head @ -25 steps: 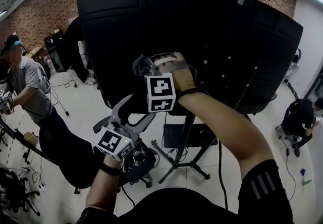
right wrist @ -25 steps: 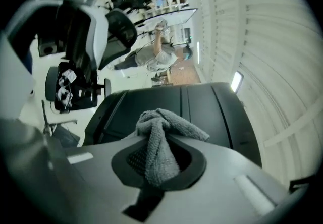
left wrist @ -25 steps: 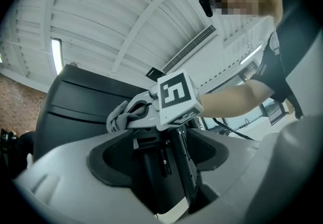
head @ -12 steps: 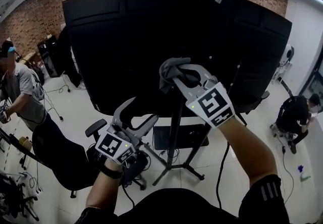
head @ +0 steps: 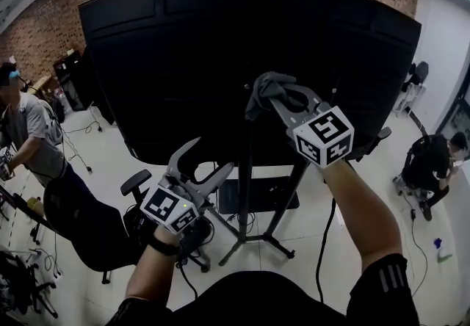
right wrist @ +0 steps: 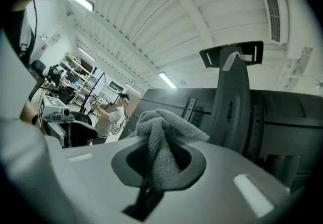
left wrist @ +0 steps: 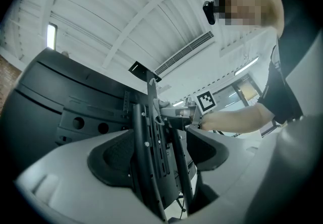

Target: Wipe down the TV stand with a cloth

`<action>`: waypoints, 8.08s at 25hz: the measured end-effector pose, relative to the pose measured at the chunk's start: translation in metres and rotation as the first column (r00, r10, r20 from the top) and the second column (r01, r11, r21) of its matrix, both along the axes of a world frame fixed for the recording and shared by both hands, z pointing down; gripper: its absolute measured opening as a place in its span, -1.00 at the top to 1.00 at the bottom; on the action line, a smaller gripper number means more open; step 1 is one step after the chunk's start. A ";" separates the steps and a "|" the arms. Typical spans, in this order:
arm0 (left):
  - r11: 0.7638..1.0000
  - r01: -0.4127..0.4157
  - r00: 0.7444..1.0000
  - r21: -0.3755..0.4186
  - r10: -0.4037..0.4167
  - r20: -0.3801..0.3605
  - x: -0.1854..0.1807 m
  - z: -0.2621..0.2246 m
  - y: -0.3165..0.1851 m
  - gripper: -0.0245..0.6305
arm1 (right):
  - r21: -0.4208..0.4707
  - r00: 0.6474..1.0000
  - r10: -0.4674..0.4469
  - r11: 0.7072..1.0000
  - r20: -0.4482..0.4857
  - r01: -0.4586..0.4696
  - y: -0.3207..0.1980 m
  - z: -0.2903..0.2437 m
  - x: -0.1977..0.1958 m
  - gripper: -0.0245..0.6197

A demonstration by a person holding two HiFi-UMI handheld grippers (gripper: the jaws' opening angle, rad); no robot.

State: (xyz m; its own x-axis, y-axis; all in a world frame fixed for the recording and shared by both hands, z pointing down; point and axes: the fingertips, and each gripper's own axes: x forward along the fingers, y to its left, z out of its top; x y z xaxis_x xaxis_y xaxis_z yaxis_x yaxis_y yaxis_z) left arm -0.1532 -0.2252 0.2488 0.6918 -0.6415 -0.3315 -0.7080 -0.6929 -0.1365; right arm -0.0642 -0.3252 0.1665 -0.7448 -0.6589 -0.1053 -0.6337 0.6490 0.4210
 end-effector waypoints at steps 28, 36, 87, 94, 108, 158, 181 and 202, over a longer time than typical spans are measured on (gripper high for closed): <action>0.989 0.019 1.000 -0.147 -0.016 0.027 0.006 0.063 -0.015 -0.13 | -0.184 0.994 -0.001 0.983 -0.113 -0.020 -0.025 0.152 -0.025 0.85; 0.974 -0.010 1.000 -0.228 0.015 0.019 0.003 0.098 -0.020 -0.13 | -0.262 0.983 0.007 0.964 -0.183 -0.056 -0.019 0.230 -0.037 0.84; 0.597 0.094 0.971 -0.796 0.121 0.205 0.013 0.617 -0.062 -0.14 | -0.707 0.844 -0.146 0.628 -0.517 -0.325 -0.016 0.809 -0.034 0.85; 0.591 0.095 0.970 -0.801 0.126 0.208 0.021 0.625 -0.063 -0.14 | -0.735 0.866 -0.135 0.600 -0.482 -0.315 -0.014 0.816 -0.033 0.85; 0.773 -0.047 0.975 -0.633 0.173 0.139 0.088 0.435 -0.039 -0.14 | -0.599 0.972 -0.056 0.795 -0.227 -0.094 0.022 0.541 0.019 0.85; 0.984 -0.175 0.983 0.014 0.174 0.064 0.224 -0.005 -0.061 -0.14 | -0.076 0.993 0.027 0.997 0.118 -0.018 -0.051 0.022 0.190 0.85; 0.927 -0.132 0.978 -0.351 0.179 0.107 0.217 0.204 -0.095 -0.14 | -0.356 0.996 0.078 0.933 0.049 -0.056 -0.052 0.254 0.184 0.72; 0.816 -0.118 0.952 -0.566 0.254 0.168 0.217 0.395 -0.088 -0.14 | -0.566 0.971 0.125 0.794 -0.202 -0.220 -0.044 0.512 0.176 0.60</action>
State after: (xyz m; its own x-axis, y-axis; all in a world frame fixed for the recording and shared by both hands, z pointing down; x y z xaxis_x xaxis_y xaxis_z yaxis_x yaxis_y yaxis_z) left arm 0.0638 -0.3135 0.6439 0.8277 -0.5197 0.2117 -0.5542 -0.8164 0.1627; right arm 0.1123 -0.3694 0.6790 -0.5880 -0.6789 0.4397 -0.7203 0.6868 0.0973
